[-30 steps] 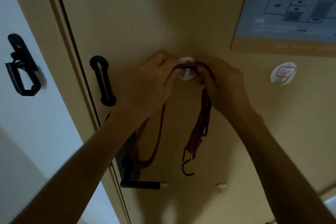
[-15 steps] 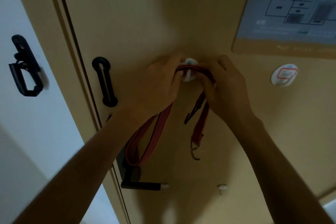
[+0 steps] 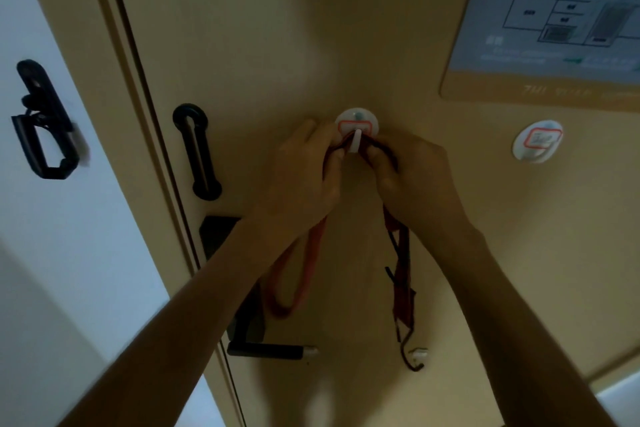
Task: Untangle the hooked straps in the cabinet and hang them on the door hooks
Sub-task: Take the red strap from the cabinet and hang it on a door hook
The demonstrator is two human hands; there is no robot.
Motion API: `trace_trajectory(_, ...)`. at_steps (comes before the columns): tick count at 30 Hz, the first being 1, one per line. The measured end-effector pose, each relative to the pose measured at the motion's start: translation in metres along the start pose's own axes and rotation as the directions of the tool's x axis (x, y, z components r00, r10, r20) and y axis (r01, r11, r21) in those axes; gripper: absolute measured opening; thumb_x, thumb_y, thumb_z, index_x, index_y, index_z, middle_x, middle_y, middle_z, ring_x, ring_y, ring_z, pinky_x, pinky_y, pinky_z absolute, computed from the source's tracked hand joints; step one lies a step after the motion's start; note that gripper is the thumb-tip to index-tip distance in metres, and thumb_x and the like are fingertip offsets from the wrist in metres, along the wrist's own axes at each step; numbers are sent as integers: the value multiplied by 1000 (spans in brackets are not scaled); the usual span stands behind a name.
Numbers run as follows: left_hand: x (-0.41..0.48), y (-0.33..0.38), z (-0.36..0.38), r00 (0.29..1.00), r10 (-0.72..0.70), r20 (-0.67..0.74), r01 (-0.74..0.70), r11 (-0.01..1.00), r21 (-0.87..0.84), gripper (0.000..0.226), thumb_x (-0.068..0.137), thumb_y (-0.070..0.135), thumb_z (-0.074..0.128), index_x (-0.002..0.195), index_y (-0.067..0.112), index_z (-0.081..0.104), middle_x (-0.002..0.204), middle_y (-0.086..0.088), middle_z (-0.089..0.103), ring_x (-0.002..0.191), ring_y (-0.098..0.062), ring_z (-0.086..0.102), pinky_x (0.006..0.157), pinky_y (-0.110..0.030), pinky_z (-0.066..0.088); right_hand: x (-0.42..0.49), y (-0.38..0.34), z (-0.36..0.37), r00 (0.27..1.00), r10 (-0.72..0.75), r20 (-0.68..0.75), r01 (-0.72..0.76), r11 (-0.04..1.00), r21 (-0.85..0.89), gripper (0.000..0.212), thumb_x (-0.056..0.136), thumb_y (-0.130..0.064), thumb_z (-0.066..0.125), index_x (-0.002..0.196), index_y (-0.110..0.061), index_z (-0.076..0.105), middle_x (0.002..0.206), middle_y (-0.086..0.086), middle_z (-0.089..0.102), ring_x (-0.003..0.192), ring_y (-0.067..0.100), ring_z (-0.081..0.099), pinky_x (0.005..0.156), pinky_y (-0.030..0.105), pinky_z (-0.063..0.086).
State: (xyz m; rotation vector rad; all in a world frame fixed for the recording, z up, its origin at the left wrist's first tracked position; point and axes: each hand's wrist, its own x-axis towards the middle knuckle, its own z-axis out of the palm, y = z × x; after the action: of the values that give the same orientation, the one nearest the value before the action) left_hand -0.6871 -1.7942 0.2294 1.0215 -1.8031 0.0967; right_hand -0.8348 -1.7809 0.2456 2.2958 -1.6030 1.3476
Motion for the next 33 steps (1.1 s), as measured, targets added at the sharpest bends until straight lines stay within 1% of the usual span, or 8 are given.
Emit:
trace_trajectory(3,-17,3,14,995,-67,-71,66,998,-18,10,89,12,57,82,5,54,81,1,45,69,-3,33,66,-7,33,-16,2,18,992,39,-117,-41,999,-21,25,94,-23,48,94,-7,67,90,7,61,79,14,49,61,20,30)
trace_trajectory(6,-21,3,19,992,-105,-76,100,993,-61,16,90,15,58,79,5,53,78,0,47,66,-8,37,63,-8,35,-26,0,30,981,73,-179,-74,997,-1,22,95,-20,50,90,-4,65,86,1,48,73,11,44,58,13,30)
trace_trajectory(10,-21,1,14,993,-116,4,116,989,-95,19,91,22,58,80,7,54,79,-7,56,66,-19,51,59,-24,43,-27,0,29,987,35,-155,-38,999,-16,21,94,-20,52,96,-5,66,91,7,55,72,17,51,61,23,40)
trace_trajectory(15,-20,2,-1,994,-98,43,103,988,-119,19,93,24,56,89,6,59,84,-7,60,73,-16,56,68,-22,45,-30,-3,18,993,61,-97,-67,996,-62,23,93,-27,54,106,-10,63,101,2,53,82,9,47,60,12,31)
trace_trajectory(19,-24,-1,-8,990,-101,94,115,981,-155,19,93,27,55,96,9,59,87,-5,61,76,-16,58,67,-29,51,-34,-5,18,991,69,-117,-80,992,-95,28,91,-29,57,111,-9,59,103,7,56,89,19,55,68,24,39)
trace_trajectory(22,-31,-3,-13,988,-99,117,117,980,-163,19,92,28,56,101,11,59,88,-2,63,77,-14,60,68,-24,50,-42,-7,20,993,73,-93,-80,995,-66,39,90,-35,55,123,-14,53,104,5,56,94,20,54,74,29,45)
trace_trajectory(28,-52,-6,-20,978,-116,172,149,969,-198,19,94,29,53,101,12,58,86,-3,65,76,-13,61,70,-23,50,-64,-2,18,983,159,-90,-159,987,14,59,88,-55,34,128,-15,50,110,1,53,100,18,54,76,35,50)
trace_trajectory(33,-88,-13,-24,939,-234,252,285,940,-190,21,97,36,40,83,27,52,61,-2,54,53,-15,52,50,-28,42,-97,21,19,966,253,-55,-247,965,91,47,96,-41,34,129,-11,50,119,3,55,106,18,55,86,34,48)
